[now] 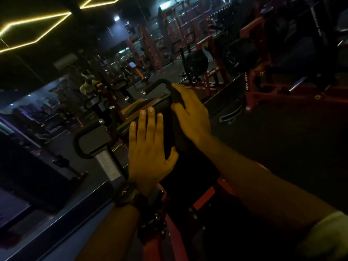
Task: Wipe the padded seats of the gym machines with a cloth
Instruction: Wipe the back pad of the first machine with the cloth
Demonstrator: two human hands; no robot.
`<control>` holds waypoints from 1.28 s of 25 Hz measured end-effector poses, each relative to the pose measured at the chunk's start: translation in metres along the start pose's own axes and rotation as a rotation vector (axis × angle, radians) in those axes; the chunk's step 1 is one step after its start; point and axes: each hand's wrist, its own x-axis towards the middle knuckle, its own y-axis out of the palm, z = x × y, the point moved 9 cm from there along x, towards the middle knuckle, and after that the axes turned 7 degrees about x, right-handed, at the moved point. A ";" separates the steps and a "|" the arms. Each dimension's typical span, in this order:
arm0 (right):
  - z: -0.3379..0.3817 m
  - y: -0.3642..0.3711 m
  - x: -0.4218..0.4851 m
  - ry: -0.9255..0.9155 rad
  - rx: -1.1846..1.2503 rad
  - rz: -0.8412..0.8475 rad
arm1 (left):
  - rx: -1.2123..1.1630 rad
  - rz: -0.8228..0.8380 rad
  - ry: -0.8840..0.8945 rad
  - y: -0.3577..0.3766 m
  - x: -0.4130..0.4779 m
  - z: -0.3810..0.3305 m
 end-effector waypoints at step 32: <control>-0.088 -0.015 -0.044 0.169 0.087 0.093 | 0.133 0.189 0.062 0.015 -0.021 -0.036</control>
